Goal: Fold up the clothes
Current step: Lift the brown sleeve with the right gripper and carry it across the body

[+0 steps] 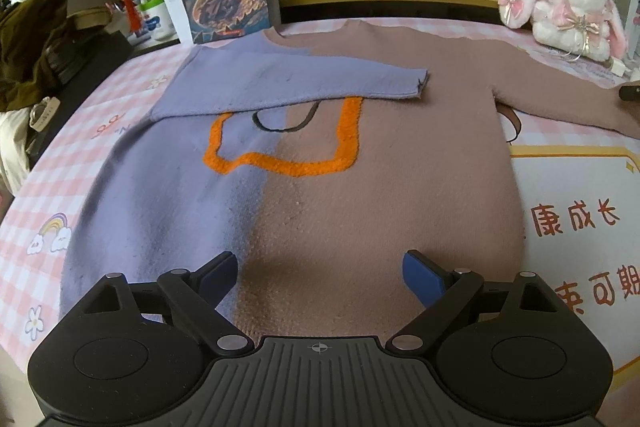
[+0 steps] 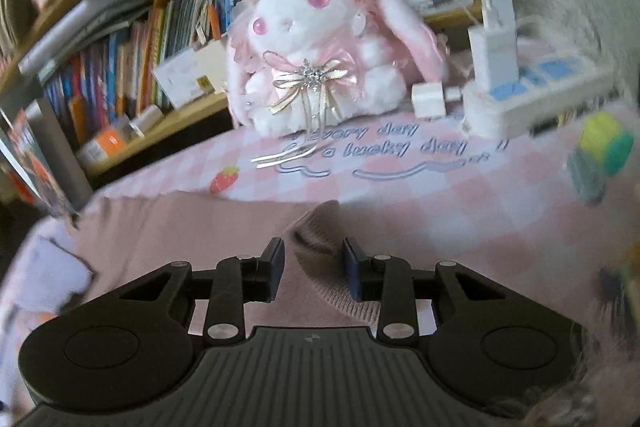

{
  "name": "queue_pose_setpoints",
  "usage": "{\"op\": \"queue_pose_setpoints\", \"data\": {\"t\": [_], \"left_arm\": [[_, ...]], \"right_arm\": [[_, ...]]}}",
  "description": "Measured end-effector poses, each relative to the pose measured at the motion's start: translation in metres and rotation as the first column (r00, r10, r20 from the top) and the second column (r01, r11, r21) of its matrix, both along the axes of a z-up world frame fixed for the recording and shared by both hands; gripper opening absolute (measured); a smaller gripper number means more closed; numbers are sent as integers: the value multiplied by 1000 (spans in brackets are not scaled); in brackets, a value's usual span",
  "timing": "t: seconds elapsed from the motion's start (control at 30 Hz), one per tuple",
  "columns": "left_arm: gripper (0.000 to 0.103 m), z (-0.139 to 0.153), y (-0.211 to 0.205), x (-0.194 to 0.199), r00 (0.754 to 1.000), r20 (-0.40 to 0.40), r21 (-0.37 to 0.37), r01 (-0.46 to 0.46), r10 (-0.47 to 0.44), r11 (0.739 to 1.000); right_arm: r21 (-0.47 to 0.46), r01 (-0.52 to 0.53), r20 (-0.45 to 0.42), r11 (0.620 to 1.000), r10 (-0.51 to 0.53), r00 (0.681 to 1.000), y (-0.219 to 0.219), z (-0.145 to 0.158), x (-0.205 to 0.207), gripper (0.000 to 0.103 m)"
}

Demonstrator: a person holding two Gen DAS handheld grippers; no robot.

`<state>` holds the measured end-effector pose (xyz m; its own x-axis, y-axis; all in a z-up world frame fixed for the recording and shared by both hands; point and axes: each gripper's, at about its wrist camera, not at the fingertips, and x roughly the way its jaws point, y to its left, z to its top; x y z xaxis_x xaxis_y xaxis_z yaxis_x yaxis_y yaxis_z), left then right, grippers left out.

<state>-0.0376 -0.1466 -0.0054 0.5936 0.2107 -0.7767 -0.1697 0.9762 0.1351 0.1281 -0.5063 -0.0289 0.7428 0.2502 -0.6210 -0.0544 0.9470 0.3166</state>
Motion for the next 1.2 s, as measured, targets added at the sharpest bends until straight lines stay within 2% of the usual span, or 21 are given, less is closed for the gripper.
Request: {"op": "queue_pose_setpoints", "data": {"t": [0.17, 0.27, 0.5, 0.63, 0.77, 0.93, 1.2], "left_arm": [[92, 0, 1, 0, 1000, 3, -6, -6, 6, 1000], [92, -1, 1, 0, 1000, 6, -12, -8, 8, 1000], [92, -2, 1, 1, 1000, 10, -25, -9, 9, 1000], [92, -2, 1, 2, 1000, 17, -31, -4, 4, 999], [92, -2, 0, 5, 1000, 27, -35, 13, -12, 999], [92, -1, 2, 7, 998, 44, -41, 40, -38, 998], [92, -1, 23, 5, 994, 81, -68, 79, -73, 995]], "right_arm": [[-112, -45, 59, 993, 52, 997, 7, 7, 3, 32], [-132, -58, 80, 990, 69, 994, 9, 11, 3, 32], [-145, -48, -16, 988, 46, 999, 0, 1, 0, 30], [-135, -19, -43, 991, 13, 999, -9, -2, -7, 16], [-76, -4, -44, 997, 1, 999, -11, 4, -16, 8], [48, 10, -49, 999, -8, 999, -8, 19, -26, 8], [147, 13, -71, 989, -3, 997, 24, 39, -35, 8]]}}
